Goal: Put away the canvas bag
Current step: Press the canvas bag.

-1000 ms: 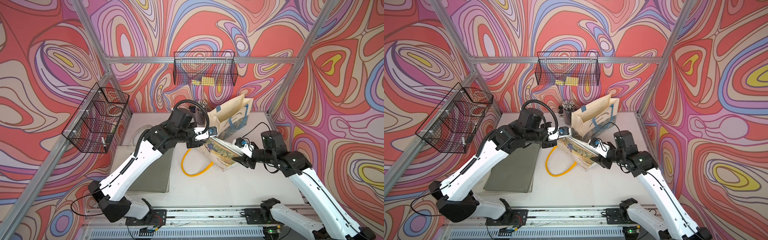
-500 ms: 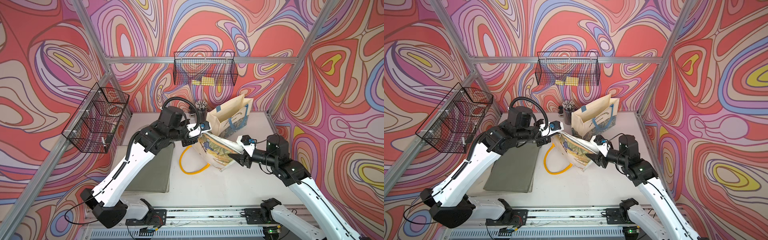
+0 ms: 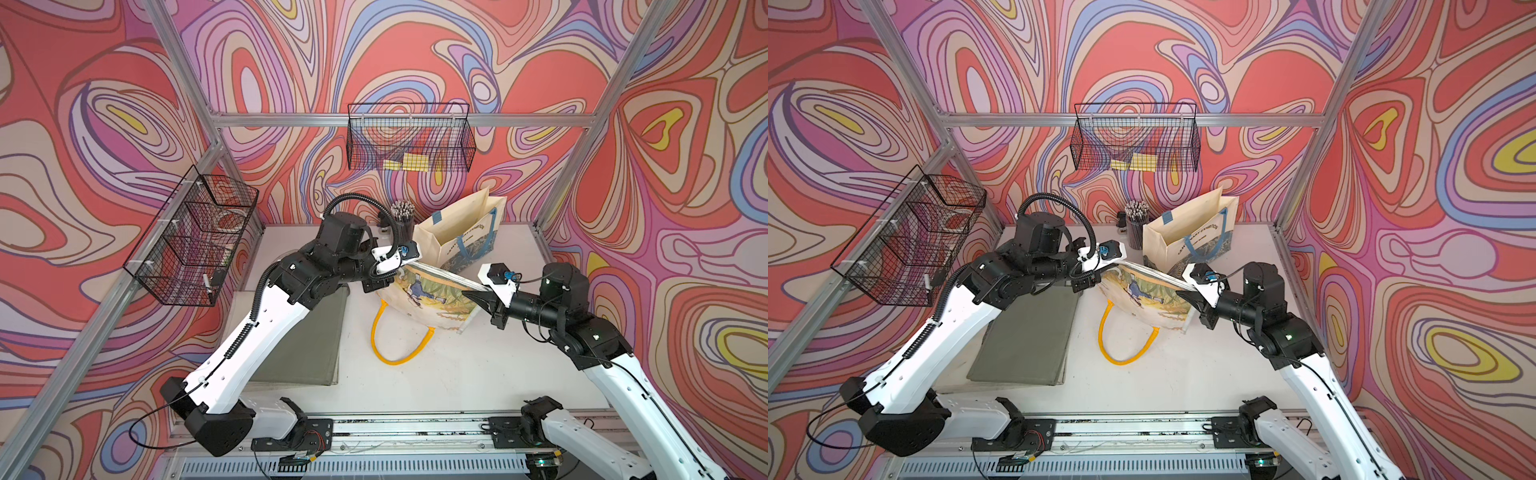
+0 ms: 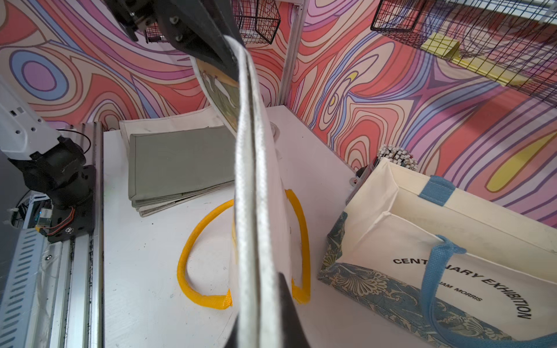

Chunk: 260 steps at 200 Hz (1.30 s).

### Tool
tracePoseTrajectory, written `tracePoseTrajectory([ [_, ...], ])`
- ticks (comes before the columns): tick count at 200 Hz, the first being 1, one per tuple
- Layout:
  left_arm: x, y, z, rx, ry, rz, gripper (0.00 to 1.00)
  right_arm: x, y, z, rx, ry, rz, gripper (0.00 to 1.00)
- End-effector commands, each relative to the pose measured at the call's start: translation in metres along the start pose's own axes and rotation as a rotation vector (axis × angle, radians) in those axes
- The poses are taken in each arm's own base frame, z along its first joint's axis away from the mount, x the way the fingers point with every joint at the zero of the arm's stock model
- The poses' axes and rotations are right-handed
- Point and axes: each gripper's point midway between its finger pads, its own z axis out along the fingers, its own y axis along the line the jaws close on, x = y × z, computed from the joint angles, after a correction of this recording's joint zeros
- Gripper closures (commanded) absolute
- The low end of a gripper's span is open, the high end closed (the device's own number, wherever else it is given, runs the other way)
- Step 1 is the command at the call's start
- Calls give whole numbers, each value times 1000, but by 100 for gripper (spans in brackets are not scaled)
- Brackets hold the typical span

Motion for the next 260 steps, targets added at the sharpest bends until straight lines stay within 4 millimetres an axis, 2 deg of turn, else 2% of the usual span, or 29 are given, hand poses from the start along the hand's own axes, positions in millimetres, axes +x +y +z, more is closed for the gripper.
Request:
tracePoseTrajectory([
  [1,-24,-12,-10,26,-48,49,63,-1,0,-1,-21,34,-46,100],
  [16,-32,-24,-3,40,-34,112,53,-5,-2,0,-30,32,-54,100],
  [47,-42,-39,15,99,-21,131,42,-11,-1,5,-68,18,-69,100],
  [70,-44,-44,27,126,-18,128,36,-15,-2,6,-82,20,-88,100],
  [98,-40,-47,41,160,11,118,35,-21,-3,4,-79,11,-113,100],
  [110,-38,-48,45,169,20,119,40,-22,-3,4,-77,7,-117,100],
  [117,-38,-47,46,171,25,121,49,-22,-3,4,-78,6,-117,100],
  [122,-37,-47,47,171,28,124,57,-23,-3,4,-77,4,-118,100],
  [130,-37,-46,48,166,34,126,76,-23,-2,3,-78,-1,-111,100],
  [136,-37,-45,48,160,36,129,91,-23,-2,3,-74,-5,-100,96],
  [141,-38,-44,48,159,35,133,100,-23,-2,3,-70,-10,-88,91],
  [156,-43,-43,42,159,15,140,100,-21,0,2,-61,-27,-53,67],
  [180,-52,-43,29,145,-31,163,100,-11,6,2,-69,-34,-4,46],
  [218,-62,-38,4,116,-105,177,100,4,8,-1,-15,-52,51,32],
  [260,-66,-37,-16,119,-169,166,100,22,11,8,-34,-39,98,29],
])
